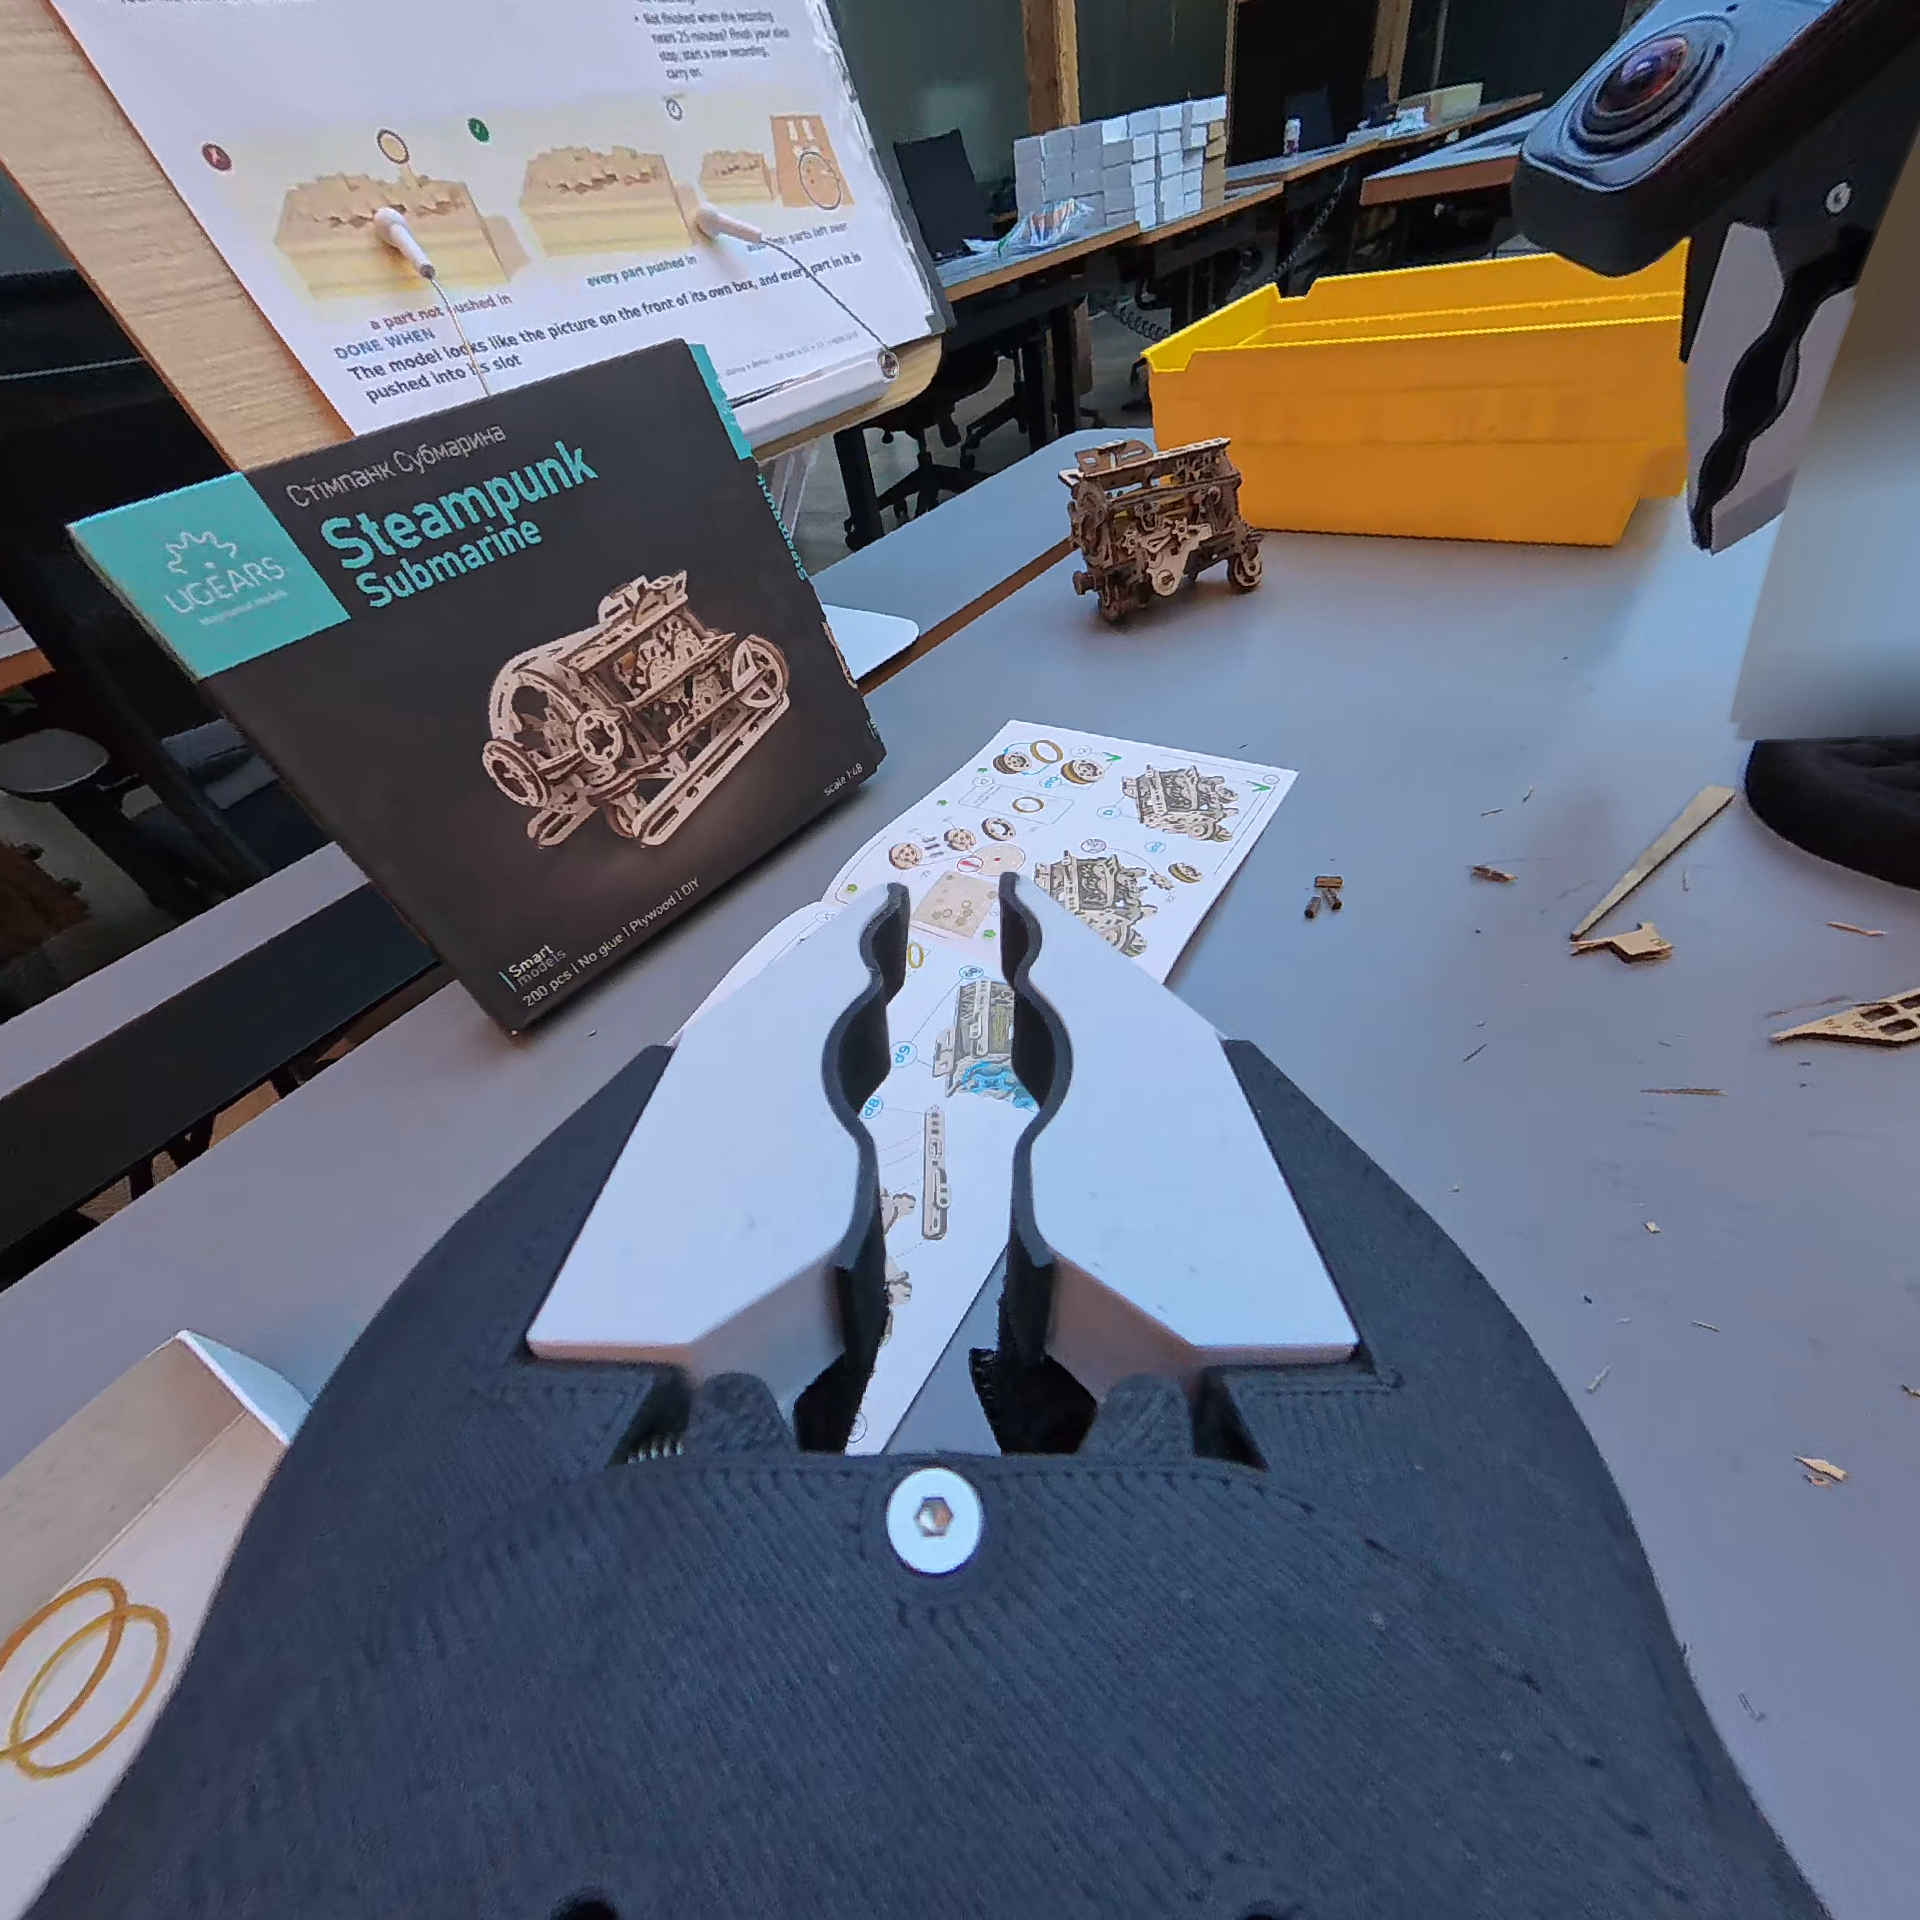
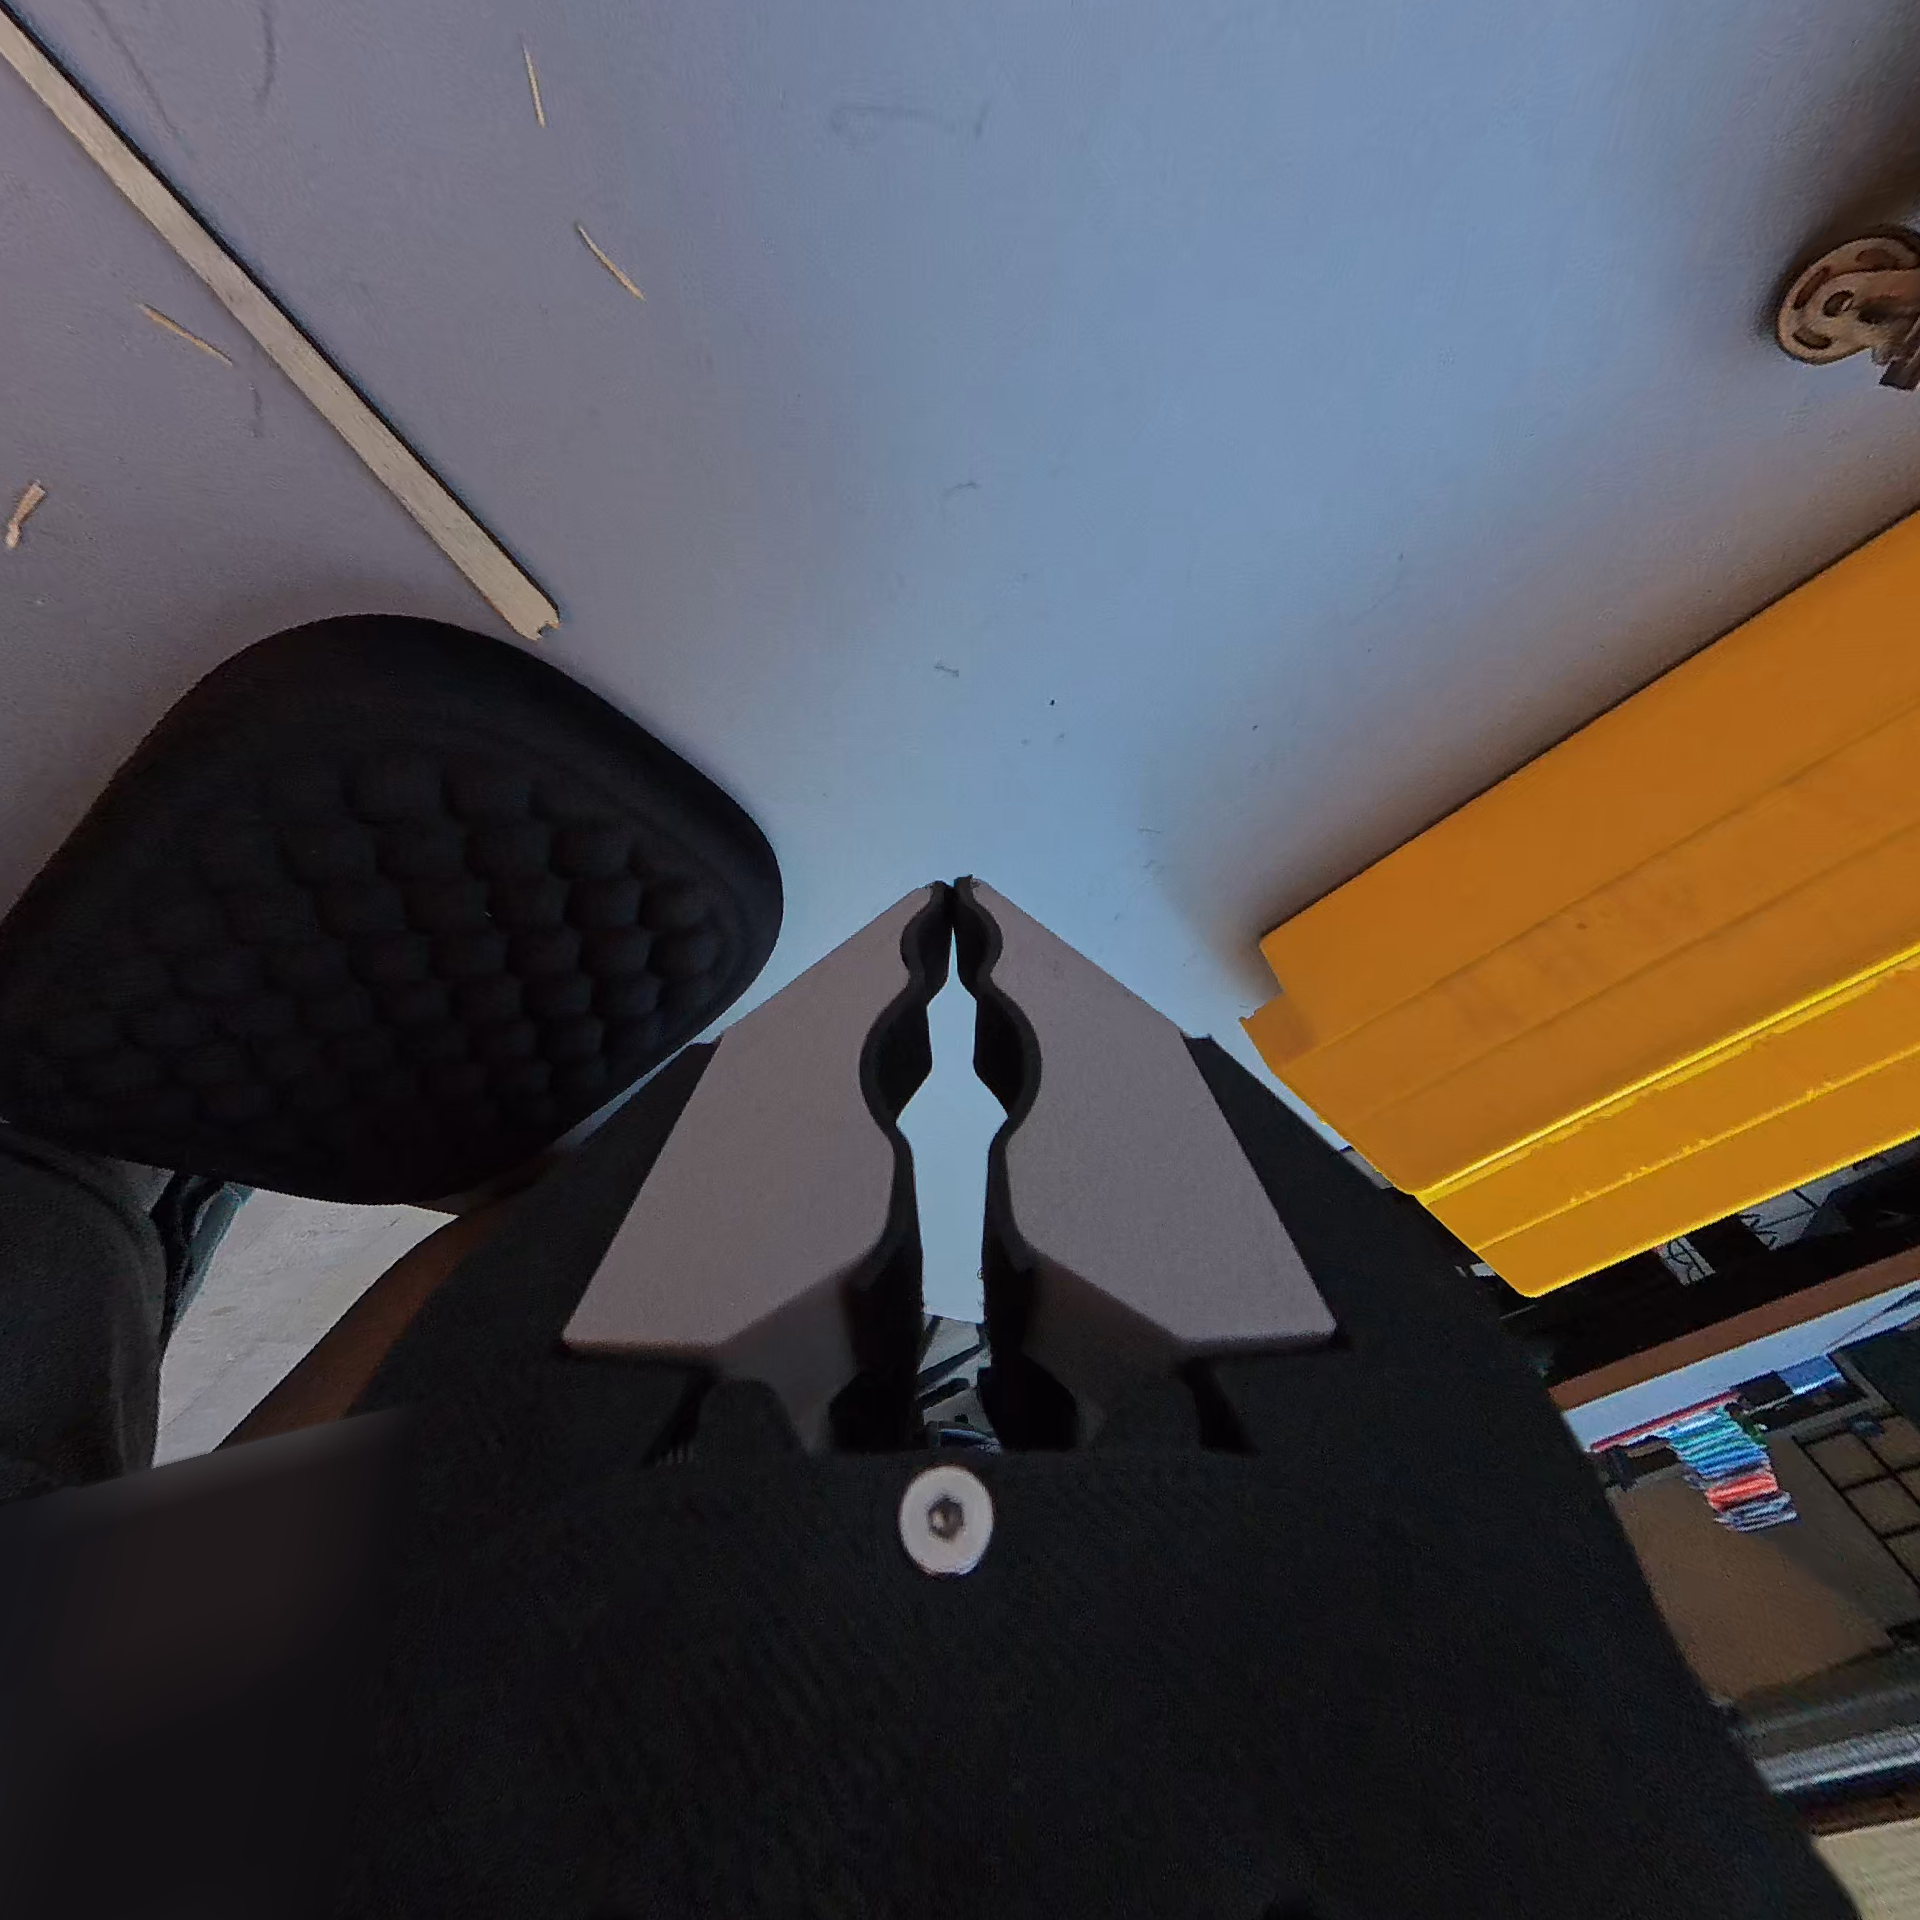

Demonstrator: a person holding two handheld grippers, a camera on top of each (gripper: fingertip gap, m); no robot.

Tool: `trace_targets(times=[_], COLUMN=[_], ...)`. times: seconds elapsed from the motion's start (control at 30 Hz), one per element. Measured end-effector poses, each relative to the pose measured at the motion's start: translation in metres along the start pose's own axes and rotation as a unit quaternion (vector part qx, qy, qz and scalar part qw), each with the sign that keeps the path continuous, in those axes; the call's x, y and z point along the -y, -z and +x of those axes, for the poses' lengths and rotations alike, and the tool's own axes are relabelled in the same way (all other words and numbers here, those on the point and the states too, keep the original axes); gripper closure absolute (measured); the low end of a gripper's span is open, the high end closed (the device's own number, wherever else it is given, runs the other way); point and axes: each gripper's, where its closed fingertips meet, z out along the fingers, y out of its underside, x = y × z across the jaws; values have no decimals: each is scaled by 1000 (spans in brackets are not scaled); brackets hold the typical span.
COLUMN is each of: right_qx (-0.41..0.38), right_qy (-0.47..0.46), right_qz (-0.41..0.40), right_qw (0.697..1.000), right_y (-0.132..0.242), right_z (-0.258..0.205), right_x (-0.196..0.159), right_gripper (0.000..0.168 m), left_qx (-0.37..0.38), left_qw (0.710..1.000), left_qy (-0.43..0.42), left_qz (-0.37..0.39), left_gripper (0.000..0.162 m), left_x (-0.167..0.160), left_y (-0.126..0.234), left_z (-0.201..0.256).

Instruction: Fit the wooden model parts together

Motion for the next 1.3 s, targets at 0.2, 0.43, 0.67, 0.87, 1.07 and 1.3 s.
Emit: trace_targets(times=[0.2, 0.43, 0.67, 0.87, 1.07, 1.3], right_qx=[2, 12, 11, 61, 107, 172], right_qy=[20, 26, 29, 105, 135, 168], right_qz=[-5, -1, 3, 90, 199, 410], right_qw=[1000, 1000, 1000, 989, 965, 880], right_y=[-1, -6, -8, 4, 24, 70], right_z=[-6, -3, 3, -25, -53, -98], right_x=[1, 6, 13, 41, 78, 152], right_gripper=[168, 168, 168, 168, 168, 168], left_qx=[-7, -21, -65, -128, -112, -231], left_qw=[1000, 1000, 997, 991, 992, 971], left_qy=[1, -14, 2, 8, -22, -54], left_qz=[8, 2, 40, 30, 50, -36], left_gripper=[146, 140, 139, 137, 141, 143], left_x=[4, 14, 38, 59, 46, -11], left_y=[0, 5, 7, 18, 28, 39], left_z=[2, 4, 25, 40, 30, 64])
